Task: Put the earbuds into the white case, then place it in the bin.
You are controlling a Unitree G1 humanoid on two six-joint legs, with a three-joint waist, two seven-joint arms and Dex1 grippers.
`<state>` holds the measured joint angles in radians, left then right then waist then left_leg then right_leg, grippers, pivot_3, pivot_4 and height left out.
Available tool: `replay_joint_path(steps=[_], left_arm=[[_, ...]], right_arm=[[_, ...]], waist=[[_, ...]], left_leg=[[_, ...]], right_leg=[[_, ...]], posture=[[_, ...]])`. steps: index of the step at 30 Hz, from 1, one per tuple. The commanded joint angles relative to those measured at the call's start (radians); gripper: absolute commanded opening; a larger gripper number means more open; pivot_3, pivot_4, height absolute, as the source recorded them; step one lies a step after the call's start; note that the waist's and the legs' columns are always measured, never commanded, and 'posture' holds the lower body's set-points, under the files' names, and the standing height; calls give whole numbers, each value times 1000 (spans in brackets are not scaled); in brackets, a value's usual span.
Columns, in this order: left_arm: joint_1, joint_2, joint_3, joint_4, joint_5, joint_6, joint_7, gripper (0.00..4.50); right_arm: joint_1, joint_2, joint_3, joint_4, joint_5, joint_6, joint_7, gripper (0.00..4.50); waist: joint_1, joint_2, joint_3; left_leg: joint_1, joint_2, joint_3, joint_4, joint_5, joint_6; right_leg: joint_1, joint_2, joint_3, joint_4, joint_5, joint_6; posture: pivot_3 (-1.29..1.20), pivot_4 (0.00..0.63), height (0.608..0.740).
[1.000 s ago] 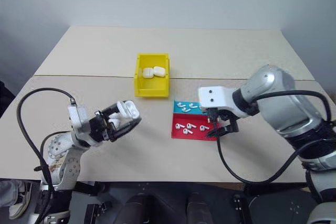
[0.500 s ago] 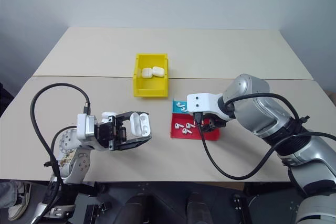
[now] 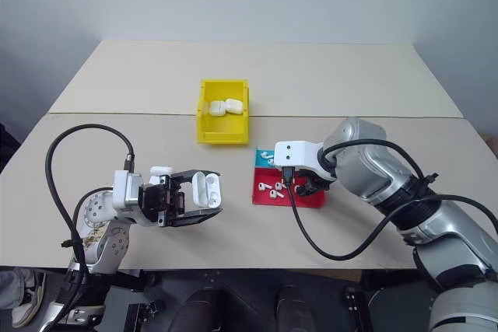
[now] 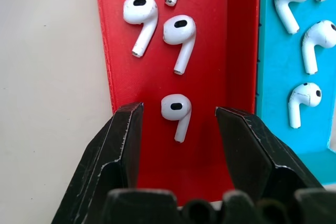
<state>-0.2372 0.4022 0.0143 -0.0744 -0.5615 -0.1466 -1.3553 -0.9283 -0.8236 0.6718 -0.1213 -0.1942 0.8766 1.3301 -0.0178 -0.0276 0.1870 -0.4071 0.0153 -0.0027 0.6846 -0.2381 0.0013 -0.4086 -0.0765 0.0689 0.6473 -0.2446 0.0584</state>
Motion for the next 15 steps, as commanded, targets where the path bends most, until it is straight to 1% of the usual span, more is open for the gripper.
replay_joint_path(steps=[1,15], left_arm=[[-2,8,-1,-44,-25,3,6,2800],[11,15,4,-71,-19,23,32,2800]], right_arm=[[4,13,7,11,-21,2,-15,2646],[1,35,25,57,-39,-24,-19,2646]], waist=[[0,0,0],[-1,0,0]], left_leg=[[0,0,0,0,0,0],[0,0,0,0,0,0]], right_leg=[[0,0,0,0,0,0],[0,0,0,0,0,0]], posture=[[0,150,740],[0,150,740]])
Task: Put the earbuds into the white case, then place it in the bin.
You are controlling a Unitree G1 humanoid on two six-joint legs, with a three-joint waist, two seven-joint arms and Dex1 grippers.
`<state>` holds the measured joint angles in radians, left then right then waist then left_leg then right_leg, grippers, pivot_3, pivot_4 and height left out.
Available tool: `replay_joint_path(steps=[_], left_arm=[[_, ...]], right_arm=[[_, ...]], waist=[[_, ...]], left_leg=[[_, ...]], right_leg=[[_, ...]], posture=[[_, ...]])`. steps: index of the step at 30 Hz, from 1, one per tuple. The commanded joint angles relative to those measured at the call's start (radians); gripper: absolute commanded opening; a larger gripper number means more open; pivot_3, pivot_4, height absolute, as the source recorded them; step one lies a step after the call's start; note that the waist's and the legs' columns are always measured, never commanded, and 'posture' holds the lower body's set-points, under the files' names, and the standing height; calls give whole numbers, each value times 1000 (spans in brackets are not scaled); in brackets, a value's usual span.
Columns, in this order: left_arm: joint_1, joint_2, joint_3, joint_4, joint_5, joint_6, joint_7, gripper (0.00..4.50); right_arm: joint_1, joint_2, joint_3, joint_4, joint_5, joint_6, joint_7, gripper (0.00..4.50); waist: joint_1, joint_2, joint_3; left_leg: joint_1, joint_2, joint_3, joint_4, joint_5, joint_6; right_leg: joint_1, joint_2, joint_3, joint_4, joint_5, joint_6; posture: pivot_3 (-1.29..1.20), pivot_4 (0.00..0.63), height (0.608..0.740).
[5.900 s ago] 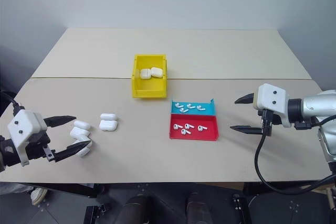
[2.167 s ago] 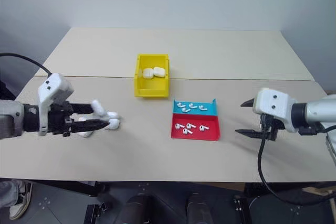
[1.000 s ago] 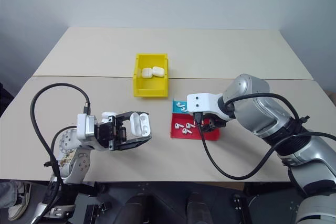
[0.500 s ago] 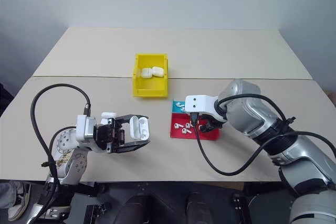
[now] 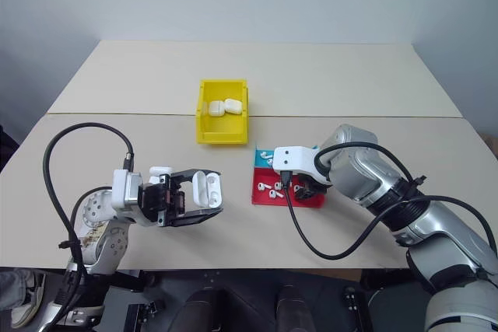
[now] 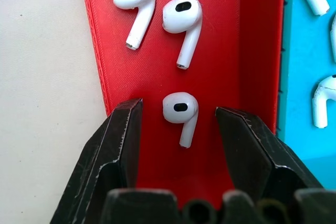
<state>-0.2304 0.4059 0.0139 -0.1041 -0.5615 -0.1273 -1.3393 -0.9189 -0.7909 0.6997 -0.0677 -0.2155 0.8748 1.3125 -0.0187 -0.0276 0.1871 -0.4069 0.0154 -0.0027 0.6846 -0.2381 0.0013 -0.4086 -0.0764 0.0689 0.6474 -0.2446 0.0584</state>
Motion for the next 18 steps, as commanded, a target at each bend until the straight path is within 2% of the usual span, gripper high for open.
replay_joint_path(steps=[1,3,14,17,18], left_arm=[[7,13,4,-45,-17,9,22,2800],[12,20,2,-50,-13,14,28,2800],[19,27,-2,-51,-10,9,39,2800],[21,30,-4,-54,-5,15,45,2800],[20,33,-4,-54,0,17,49,2800]], right_arm=[[-7,1,-2,7,-19,-26,-2,2463],[-5,2,-4,12,-21,-32,-3,2072],[7,2,0,16,-31,-52,9,2072],[13,1,2,21,-38,-64,2,1525],[15,-1,3,23,-42,-69,1,1221]], waist=[[0,0,0],[0,0,0],[0,0,0],[0,0,0],[0,0,0]], left_leg=[[0,0,0,0,0,0],[0,0,0,0,0,0],[0,0,0,0,0,0],[0,0,0,0,0,0],[0,0,0,0,0,0]], right_leg=[[0,0,0,0,0,0],[0,0,0,0,0,0],[0,0,0,0,0,0],[0,0,0,0,0,0],[0,0,0,0,0,0]], posture=[[0,150,740],[0,150,740],[0,150,740],[0,150,740],[0,150,740]])
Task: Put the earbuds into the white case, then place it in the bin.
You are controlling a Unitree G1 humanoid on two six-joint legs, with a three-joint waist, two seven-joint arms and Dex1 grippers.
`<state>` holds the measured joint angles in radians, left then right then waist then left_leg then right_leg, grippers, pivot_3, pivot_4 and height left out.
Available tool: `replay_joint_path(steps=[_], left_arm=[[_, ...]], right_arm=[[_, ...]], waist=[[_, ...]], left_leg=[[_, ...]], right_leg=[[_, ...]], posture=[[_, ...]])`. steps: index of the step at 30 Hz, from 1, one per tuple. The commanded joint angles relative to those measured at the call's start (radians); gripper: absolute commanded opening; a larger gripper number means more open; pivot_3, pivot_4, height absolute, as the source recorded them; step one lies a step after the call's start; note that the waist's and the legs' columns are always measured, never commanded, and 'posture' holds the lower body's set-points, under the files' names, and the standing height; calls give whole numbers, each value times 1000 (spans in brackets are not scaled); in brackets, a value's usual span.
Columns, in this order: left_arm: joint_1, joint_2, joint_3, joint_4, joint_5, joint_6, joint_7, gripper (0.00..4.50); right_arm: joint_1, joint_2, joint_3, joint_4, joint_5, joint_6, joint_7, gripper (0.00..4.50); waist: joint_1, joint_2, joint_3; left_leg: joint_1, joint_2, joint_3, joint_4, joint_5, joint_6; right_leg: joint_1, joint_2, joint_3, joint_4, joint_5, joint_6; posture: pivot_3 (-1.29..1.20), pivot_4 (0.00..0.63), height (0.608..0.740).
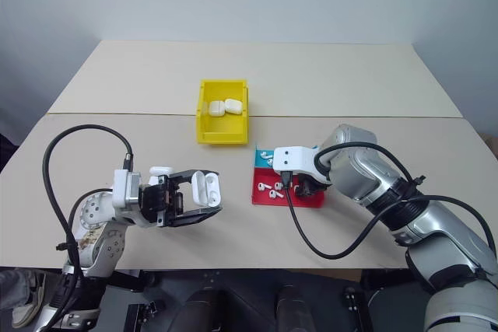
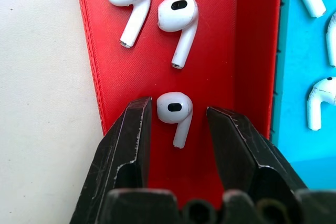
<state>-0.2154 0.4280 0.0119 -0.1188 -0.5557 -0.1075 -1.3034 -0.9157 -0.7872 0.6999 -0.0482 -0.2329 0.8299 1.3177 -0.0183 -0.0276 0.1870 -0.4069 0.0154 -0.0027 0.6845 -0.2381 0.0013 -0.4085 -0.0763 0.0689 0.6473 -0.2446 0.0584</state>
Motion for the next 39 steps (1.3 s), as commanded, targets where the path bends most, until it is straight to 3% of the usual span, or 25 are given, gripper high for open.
replay_joint_path(steps=[1,10,13,19,24,29,34,39], left_arm=[[4,11,-3,-38,-2,-2,16,2800],[3,18,-4,-40,-5,2,31,2800],[3,19,-5,-40,-5,1,34,2800],[-15,5,-11,-65,-17,30,74,2800],[-113,-53,-30,-165,-79,145,191,2800],[-209,-90,-59,-189,-125,244,243,2800],[-241,-58,-99,-171,-115,292,187,2800],[-263,-55,-124,-155,-104,308,175,2800]], right_arm=[[13,-6,4,5,-27,-28,-4,1221],[25,-10,-6,8,-36,-49,9,1221],[28,-6,-12,7,-41,-48,2,724],[32,-30,-65,-66,-13,-25,21,724],[9,-69,-342,-245,166,148,36,724],[60,-6,-690,-279,361,163,-49,724],[191,110,-987,-293,563,23,-122,724],[266,244,-1118,-322,738,-178,-168,724]], waist=[[0,0,0],[0,0,0],[0,0,0],[2,0,0],[6,0,1],[6,0,0],[2,-1,0],[-1,0,0]], left_leg=[[0,0,0,0,0,0],[2,0,0,0,0,0],[2,0,0,0,0,0],[2,0,0,0,0,0],[-3,-1,-2,0,0,0],[-2,-1,-3,0,0,0],[0,-1,-3,0,0,0],[0,0,-2,0,0,0]], right_leg=[[0,0,0,0,0,0],[2,0,0,0,0,0],[2,0,0,0,0,0],[2,0,0,0,0,0],[-1,0,-1,-1,0,0],[0,0,-1,-1,0,0],[3,0,-2,-2,0,1],[3,1,-1,-1,0,1]], posture=[[0,150,740],[0,150,740],[0,150,740],[0,150,740],[0,150,740],[0,150,740],[0,150,740],[0,150,740]])
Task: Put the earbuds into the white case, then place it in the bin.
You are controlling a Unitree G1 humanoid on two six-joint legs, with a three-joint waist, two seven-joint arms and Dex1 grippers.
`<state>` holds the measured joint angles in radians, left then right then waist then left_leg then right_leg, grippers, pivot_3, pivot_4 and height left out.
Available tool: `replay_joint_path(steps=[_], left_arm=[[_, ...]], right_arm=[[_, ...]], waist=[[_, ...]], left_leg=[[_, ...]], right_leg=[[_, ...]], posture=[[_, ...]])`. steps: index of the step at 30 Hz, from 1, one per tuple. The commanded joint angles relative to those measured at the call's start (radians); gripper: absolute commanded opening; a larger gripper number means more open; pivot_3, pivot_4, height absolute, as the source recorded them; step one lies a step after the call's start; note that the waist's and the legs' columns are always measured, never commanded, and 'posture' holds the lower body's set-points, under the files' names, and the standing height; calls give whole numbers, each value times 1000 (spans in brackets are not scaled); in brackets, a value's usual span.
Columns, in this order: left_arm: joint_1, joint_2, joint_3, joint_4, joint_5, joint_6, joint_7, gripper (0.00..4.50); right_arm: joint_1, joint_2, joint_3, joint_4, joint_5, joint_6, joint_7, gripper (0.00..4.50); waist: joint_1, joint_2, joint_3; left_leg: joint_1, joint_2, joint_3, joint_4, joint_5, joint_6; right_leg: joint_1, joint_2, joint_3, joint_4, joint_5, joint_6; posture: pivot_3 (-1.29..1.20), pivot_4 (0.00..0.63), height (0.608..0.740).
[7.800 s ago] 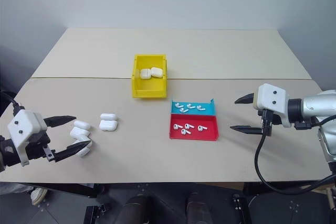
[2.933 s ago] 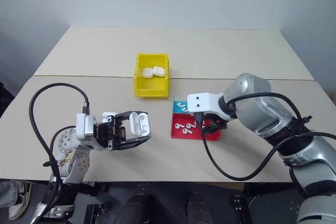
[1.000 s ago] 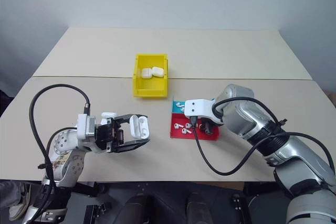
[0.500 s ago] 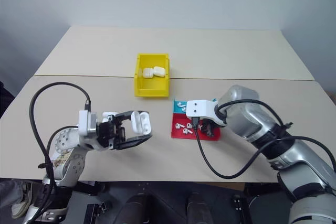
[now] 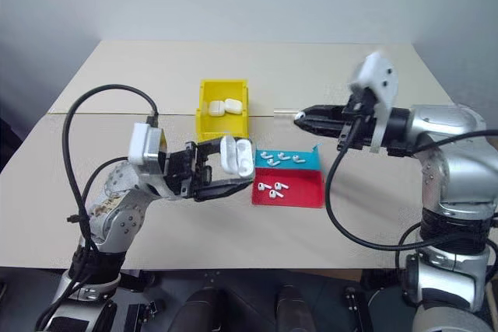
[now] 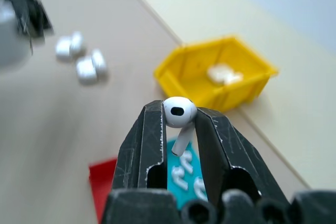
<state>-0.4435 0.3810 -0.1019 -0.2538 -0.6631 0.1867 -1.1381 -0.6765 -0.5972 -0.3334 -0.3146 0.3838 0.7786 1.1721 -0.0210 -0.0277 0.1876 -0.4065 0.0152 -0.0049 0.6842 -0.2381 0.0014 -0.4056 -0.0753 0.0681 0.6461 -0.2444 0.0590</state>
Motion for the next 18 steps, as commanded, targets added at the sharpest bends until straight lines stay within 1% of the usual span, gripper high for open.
replay_joint_path(steps=[1,2,6,9,12,18], left_arm=[[-46,-13,-13,-25,-1,24,16,2800],[-57,-18,-16,-35,-8,36,26,2800],[-95,-25,-23,-45,1,68,57,2800],[-107,-21,-30,-58,5,88,69,2800],[-101,-17,-31,-70,5,89,71,2800],[-87,-17,-26,-81,-7,88,67,2800]], right_arm=[[34,82,-100,-65,166,-149,-31,724],[41,110,-115,-77,216,-176,-30,724],[33,157,-114,-86,375,-212,-31,724],[31,159,-79,-69,437,-236,-18,724],[52,161,-27,-73,452,-282,5,724],[78,190,77,-53,398,-420,13,724]], waist=[[2,0,0],[2,0,0],[2,0,0],[2,0,0],[0,0,0],[1,0,0]], left_leg=[[0,0,0,0,0,0],[0,0,0,0,0,0],[0,0,0,0,0,0],[0,0,-1,0,0,0],[0,0,-1,0,0,0],[0,0,0,0,0,0]], right_leg=[[0,0,0,0,0,0],[1,0,0,0,0,0],[0,0,0,0,0,0],[0,0,0,0,0,0],[0,0,0,0,0,0],[0,0,0,0,0,0]], posture=[[0,150,740],[0,150,740],[0,150,740],[0,150,740],[0,150,740],[0,150,740]])
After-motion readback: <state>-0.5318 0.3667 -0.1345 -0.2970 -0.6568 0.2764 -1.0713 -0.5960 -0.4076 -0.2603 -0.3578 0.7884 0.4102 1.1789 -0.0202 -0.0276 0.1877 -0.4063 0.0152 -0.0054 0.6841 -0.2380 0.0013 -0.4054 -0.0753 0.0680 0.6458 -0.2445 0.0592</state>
